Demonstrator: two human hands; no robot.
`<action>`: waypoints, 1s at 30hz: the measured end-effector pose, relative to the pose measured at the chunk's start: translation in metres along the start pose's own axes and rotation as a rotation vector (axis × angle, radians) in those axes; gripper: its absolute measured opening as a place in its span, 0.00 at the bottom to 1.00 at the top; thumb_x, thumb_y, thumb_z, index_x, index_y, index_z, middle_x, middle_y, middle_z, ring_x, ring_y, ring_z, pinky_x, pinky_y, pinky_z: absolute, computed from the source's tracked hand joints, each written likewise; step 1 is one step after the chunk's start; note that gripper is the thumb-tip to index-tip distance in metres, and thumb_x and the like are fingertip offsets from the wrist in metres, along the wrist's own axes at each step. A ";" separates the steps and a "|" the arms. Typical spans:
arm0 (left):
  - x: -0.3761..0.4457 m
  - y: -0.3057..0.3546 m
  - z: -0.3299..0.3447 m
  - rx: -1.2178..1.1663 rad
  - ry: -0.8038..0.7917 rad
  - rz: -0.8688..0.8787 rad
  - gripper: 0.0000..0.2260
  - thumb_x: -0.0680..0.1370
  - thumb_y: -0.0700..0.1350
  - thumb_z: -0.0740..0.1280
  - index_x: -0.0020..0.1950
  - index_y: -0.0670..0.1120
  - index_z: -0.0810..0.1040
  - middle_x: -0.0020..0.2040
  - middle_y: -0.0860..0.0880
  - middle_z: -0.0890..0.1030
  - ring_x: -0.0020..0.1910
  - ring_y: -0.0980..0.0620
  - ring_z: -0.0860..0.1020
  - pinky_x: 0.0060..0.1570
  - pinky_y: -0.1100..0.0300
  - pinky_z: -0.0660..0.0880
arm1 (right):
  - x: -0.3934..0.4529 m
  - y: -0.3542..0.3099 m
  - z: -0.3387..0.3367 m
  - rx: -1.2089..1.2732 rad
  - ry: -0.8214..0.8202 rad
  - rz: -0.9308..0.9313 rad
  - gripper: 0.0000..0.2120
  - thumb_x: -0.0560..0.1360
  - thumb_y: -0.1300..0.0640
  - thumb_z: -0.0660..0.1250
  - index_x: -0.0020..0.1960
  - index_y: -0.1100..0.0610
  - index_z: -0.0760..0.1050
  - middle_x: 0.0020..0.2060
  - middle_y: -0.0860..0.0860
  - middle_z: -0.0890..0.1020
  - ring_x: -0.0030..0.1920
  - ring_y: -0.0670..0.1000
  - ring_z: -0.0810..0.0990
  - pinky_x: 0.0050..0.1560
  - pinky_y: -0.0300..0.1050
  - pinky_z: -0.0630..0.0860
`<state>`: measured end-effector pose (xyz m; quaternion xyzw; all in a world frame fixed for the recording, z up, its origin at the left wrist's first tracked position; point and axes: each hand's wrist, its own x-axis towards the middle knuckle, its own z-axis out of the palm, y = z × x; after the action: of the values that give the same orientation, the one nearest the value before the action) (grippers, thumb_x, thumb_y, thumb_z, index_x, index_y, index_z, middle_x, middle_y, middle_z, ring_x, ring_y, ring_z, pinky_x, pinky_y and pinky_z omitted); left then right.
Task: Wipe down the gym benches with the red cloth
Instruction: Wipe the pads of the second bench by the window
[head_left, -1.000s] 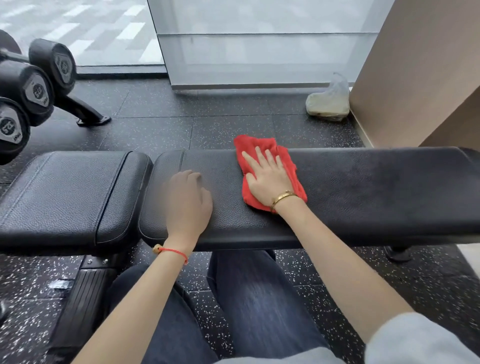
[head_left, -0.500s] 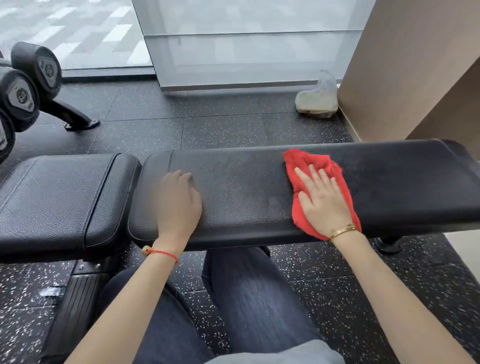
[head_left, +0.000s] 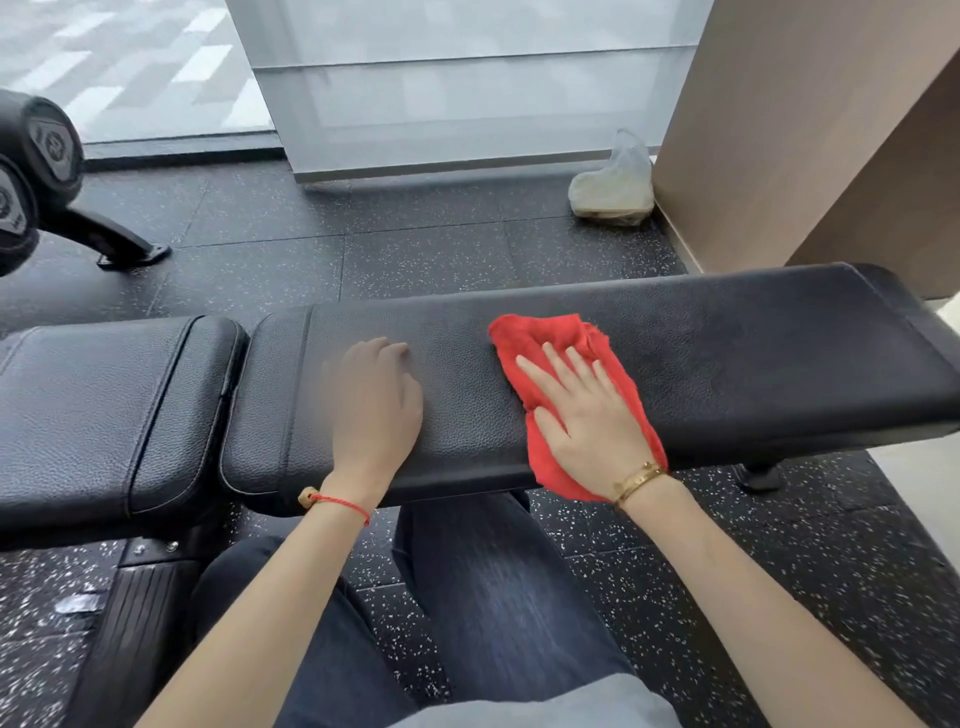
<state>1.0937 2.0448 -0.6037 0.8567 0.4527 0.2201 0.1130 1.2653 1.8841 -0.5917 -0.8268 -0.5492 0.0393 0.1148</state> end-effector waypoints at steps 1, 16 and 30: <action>0.000 -0.001 0.000 0.005 0.001 0.002 0.17 0.79 0.45 0.62 0.68 0.47 0.73 0.69 0.48 0.72 0.72 0.46 0.66 0.76 0.39 0.53 | -0.002 0.007 -0.002 0.008 -0.004 0.008 0.27 0.79 0.50 0.56 0.77 0.41 0.54 0.78 0.47 0.54 0.78 0.51 0.50 0.78 0.50 0.44; 0.000 0.003 0.002 0.030 0.031 -0.021 0.17 0.78 0.45 0.61 0.67 0.47 0.74 0.68 0.48 0.74 0.72 0.46 0.67 0.75 0.39 0.55 | 0.078 -0.045 0.010 -0.017 -0.046 0.035 0.28 0.80 0.47 0.52 0.78 0.45 0.50 0.79 0.52 0.49 0.78 0.56 0.47 0.77 0.54 0.41; 0.000 0.001 0.003 0.016 0.056 -0.017 0.17 0.77 0.46 0.63 0.66 0.48 0.75 0.68 0.50 0.75 0.71 0.47 0.68 0.74 0.41 0.56 | 0.057 -0.010 -0.002 0.135 0.023 0.276 0.36 0.78 0.40 0.57 0.77 0.61 0.53 0.77 0.57 0.55 0.78 0.56 0.49 0.77 0.54 0.45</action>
<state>1.0956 2.0446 -0.6059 0.8472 0.4647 0.2393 0.0955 1.2789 1.9395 -0.5843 -0.8853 -0.4250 0.0818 0.1699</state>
